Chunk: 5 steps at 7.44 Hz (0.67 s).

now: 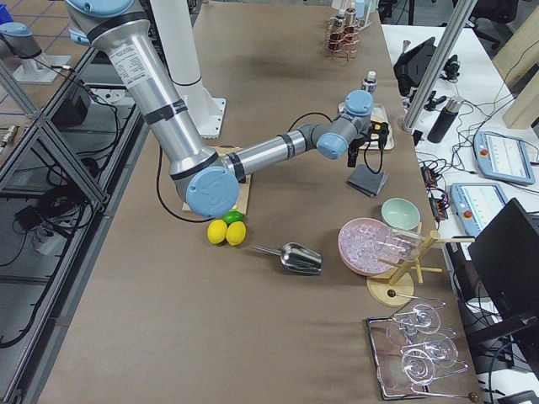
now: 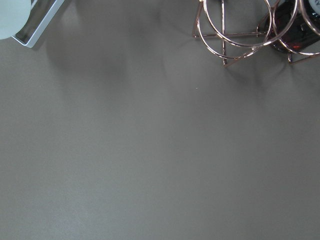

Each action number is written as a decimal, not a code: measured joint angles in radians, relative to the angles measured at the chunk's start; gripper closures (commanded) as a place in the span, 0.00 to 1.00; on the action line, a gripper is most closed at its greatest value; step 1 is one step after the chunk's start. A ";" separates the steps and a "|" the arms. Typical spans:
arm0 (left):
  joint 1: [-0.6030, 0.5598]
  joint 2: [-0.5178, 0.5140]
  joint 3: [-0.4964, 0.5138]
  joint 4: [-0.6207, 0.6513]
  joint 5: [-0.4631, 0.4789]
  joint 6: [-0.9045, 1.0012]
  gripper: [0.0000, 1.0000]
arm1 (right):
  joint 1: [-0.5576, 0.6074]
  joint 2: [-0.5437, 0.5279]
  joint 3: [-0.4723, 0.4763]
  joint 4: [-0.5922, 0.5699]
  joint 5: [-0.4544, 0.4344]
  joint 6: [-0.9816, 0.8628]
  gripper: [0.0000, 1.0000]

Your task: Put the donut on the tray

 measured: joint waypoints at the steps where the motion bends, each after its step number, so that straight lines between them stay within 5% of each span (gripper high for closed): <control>1: 0.000 0.001 0.001 0.000 0.000 0.000 0.02 | 0.017 -0.056 0.041 -0.005 0.012 -0.044 0.00; 3: -0.001 0.006 -0.001 0.000 0.000 0.000 0.02 | 0.060 -0.176 0.150 -0.097 0.022 -0.175 0.00; 5: -0.001 0.013 -0.002 0.000 0.000 0.000 0.02 | 0.101 -0.309 0.342 -0.319 0.023 -0.315 0.00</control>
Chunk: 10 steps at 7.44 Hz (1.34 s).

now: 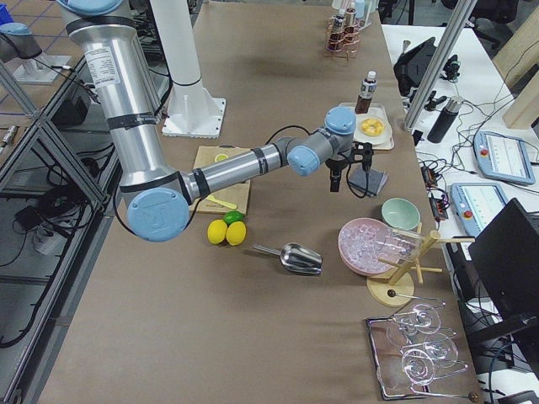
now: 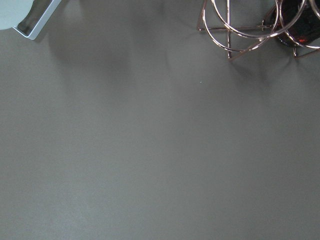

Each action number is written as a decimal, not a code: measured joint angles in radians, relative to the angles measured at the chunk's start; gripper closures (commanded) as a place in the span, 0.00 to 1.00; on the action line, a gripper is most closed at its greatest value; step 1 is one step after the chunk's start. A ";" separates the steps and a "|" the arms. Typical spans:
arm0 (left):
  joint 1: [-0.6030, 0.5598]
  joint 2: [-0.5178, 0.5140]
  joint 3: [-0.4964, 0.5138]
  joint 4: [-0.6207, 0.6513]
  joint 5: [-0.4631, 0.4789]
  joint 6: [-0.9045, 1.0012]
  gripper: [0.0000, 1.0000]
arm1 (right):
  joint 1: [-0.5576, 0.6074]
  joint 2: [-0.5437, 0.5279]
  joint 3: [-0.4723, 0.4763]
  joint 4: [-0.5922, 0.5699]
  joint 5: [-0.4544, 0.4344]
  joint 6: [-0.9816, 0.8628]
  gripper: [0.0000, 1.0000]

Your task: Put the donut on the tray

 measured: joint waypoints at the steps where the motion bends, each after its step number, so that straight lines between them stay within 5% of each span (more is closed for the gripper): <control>1: 0.000 0.003 0.000 0.000 0.000 0.000 0.02 | 0.024 -0.067 0.081 -0.089 0.000 -0.073 0.00; 3: 0.000 0.007 -0.001 0.000 0.000 0.000 0.02 | 0.112 -0.207 0.129 -0.179 -0.001 -0.329 0.00; 5: 0.000 0.008 -0.001 0.000 0.000 0.000 0.02 | 0.238 -0.257 0.080 -0.306 -0.024 -0.629 0.00; 7: 0.000 0.008 0.000 0.000 0.000 0.000 0.02 | 0.307 -0.242 0.061 -0.445 -0.082 -0.738 0.00; 10: 0.000 0.005 -0.006 0.000 -0.001 0.000 0.02 | 0.350 -0.248 0.017 -0.467 -0.102 -0.804 0.00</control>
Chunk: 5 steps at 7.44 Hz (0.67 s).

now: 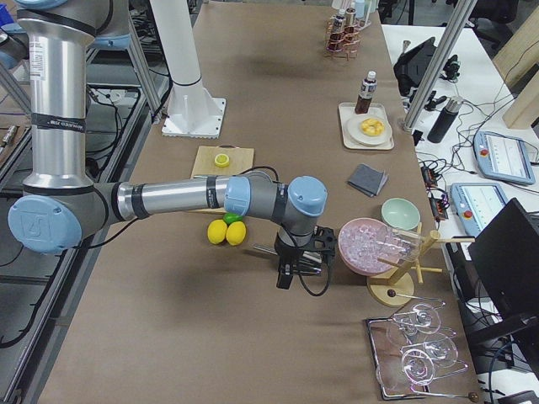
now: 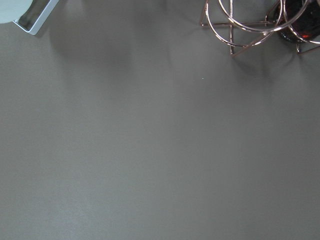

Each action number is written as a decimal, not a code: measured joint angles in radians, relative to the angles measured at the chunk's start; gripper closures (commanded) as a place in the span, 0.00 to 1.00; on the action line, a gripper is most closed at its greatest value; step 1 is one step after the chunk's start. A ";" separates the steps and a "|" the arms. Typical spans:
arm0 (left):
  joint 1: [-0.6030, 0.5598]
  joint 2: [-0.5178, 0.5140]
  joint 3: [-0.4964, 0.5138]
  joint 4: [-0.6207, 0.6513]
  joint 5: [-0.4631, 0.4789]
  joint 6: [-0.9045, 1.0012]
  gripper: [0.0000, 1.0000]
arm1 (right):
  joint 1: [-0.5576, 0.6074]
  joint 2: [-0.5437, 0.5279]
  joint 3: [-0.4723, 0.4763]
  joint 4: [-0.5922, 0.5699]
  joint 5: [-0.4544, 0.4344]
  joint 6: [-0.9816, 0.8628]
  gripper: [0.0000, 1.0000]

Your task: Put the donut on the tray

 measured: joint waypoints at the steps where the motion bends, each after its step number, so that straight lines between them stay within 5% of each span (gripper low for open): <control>1: 0.000 -0.001 -0.001 0.000 0.000 0.001 0.02 | 0.010 -0.001 -0.016 0.000 0.003 -0.021 0.00; 5: 0.001 -0.008 -0.002 -0.001 0.100 0.002 0.02 | 0.031 -0.013 -0.055 0.003 0.010 -0.073 0.00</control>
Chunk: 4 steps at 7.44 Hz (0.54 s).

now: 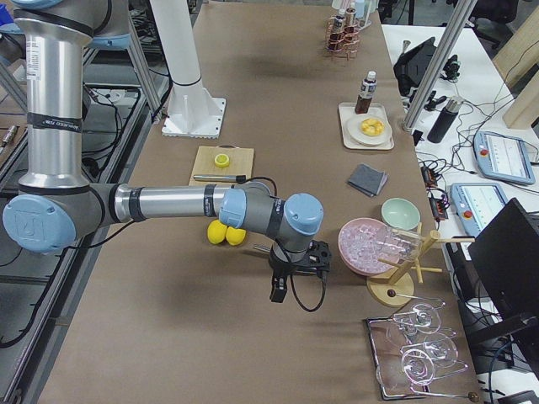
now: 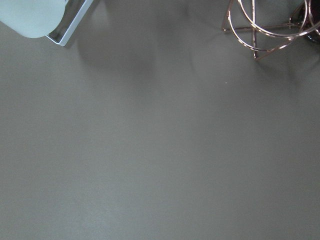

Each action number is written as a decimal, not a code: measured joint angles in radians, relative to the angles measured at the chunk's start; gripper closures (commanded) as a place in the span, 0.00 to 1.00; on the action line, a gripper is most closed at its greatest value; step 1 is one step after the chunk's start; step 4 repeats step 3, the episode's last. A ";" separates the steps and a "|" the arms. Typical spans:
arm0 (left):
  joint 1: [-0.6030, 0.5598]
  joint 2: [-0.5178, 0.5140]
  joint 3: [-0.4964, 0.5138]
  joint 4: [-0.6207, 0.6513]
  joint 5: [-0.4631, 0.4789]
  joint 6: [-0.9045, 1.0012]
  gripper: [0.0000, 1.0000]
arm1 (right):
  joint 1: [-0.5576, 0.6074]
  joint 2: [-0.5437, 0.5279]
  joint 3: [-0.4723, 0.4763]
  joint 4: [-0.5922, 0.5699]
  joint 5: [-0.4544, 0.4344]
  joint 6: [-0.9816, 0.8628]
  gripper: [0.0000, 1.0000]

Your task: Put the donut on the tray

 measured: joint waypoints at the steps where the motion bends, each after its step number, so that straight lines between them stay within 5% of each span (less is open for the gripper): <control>1: 0.000 -0.001 -0.002 0.000 0.009 0.000 0.02 | 0.001 0.003 -0.006 0.000 0.009 -0.003 0.00; 4: 0.000 -0.003 -0.012 0.000 0.010 0.002 0.02 | 0.002 0.005 -0.011 0.001 0.021 -0.004 0.00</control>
